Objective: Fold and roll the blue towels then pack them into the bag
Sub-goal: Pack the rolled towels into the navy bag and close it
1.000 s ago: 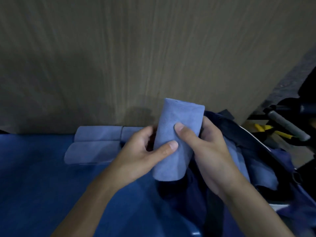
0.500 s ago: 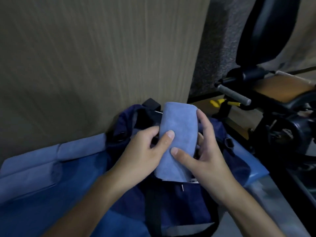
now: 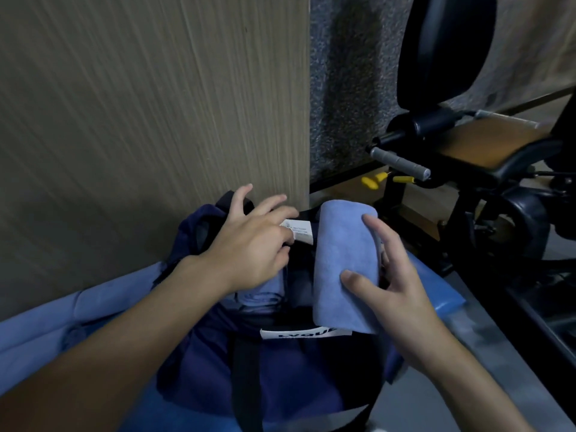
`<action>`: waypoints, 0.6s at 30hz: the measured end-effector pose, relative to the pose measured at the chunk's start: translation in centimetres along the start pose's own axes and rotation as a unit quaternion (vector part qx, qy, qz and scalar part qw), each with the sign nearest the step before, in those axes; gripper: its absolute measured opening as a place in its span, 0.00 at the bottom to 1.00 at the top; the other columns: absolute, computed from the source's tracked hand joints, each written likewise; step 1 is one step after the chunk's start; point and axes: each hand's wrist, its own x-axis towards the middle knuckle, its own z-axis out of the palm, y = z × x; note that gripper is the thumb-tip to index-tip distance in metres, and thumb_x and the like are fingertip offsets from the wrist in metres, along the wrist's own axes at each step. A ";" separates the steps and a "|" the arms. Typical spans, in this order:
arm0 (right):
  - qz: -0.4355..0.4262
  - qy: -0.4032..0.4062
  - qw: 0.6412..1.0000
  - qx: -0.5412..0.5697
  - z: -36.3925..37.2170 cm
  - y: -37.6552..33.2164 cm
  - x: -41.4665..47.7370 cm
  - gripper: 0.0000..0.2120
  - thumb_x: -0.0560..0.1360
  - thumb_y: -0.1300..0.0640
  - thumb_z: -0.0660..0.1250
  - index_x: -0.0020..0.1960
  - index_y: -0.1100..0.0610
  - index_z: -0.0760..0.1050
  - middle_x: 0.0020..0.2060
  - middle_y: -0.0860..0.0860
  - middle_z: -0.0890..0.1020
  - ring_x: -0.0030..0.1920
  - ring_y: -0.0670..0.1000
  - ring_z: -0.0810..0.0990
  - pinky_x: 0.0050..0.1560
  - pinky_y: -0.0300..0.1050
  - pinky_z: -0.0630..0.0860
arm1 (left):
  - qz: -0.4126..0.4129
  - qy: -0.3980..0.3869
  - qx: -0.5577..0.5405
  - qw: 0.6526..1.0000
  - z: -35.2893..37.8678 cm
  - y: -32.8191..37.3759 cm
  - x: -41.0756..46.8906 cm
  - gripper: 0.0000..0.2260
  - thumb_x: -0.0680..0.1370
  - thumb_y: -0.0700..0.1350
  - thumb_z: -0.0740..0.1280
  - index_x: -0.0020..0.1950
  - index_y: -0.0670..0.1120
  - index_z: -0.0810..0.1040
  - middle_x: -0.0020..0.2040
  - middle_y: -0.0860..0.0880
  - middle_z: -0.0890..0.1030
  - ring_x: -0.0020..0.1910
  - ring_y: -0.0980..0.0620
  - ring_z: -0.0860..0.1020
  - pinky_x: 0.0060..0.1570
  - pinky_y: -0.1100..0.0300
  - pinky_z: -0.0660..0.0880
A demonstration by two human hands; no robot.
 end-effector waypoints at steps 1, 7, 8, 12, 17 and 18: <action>0.001 -0.004 1.000 0.000 0.0 0.0 -0.1 0.34 0.73 0.59 0.73 0.70 0.33 0.63 0.70 0.33 0.66 0.71 0.35 0.64 0.70 0.47 0.68 | 0.007 0.001 -0.001 1.000 -0.1 0.0 0.2 0.08 0.72 0.51 0.65 0.42 0.53 0.84 0.60 0.56 0.79 0.72 0.49 0.68 0.69 0.38 0.45; -0.004 -0.022 1.000 -0.003 0.1 0.4 -0.2 0.35 0.71 0.58 0.72 0.71 0.36 0.64 0.70 0.33 0.67 0.71 0.35 0.63 0.70 0.45 0.65 | 0.026 -0.031 0.029 0.999 0.1 0.1 0.3 0.20 0.72 0.57 0.60 0.56 0.52 0.83 0.67 0.54 0.75 0.74 0.51 0.65 0.70 0.37 0.46; 0.000 -0.025 1.000 -0.003 0.1 0.3 -0.2 0.34 0.70 0.56 0.72 0.70 0.35 0.64 0.70 0.33 0.67 0.71 0.36 0.64 0.69 0.45 0.66 | 0.019 -0.031 0.026 0.999 0.3 0.0 0.3 0.23 0.72 0.57 0.60 0.63 0.50 0.79 0.70 0.54 0.73 0.75 0.52 0.64 0.70 0.37 0.47; 0.045 -0.109 0.993 -0.011 -0.2 -0.2 -0.1 0.33 0.70 0.56 0.73 0.68 0.32 0.66 0.66 0.36 0.71 0.65 0.37 0.72 0.58 0.36 0.74 | -0.033 -0.026 -0.040 0.998 -0.1 -0.2 0.5 0.32 0.71 0.56 0.61 0.75 0.49 0.66 0.77 0.55 0.61 0.76 0.55 0.57 0.70 0.41 0.51; 0.119 -0.149 0.978 -0.086 0.0 0.0 2.2 0.32 0.73 0.60 0.72 0.72 0.41 0.64 0.61 0.32 0.71 0.57 0.28 0.71 0.52 0.23 0.70 | -0.065 -0.034 -0.074 0.995 -0.8 -0.8 1.5 0.32 0.75 0.50 0.63 0.78 0.50 0.59 0.79 0.56 0.54 0.77 0.57 0.53 0.70 0.45 0.52; 0.123 -0.142 0.977 -0.105 0.4 0.1 2.9 0.33 0.73 0.59 0.72 0.73 0.42 0.64 0.62 0.33 0.70 0.59 0.29 0.71 0.54 0.23 0.69 | -0.070 -0.034 -0.079 0.994 -0.9 -0.7 1.6 0.32 0.74 0.51 0.61 0.78 0.50 0.59 0.79 0.57 0.54 0.77 0.58 0.52 0.70 0.46 0.52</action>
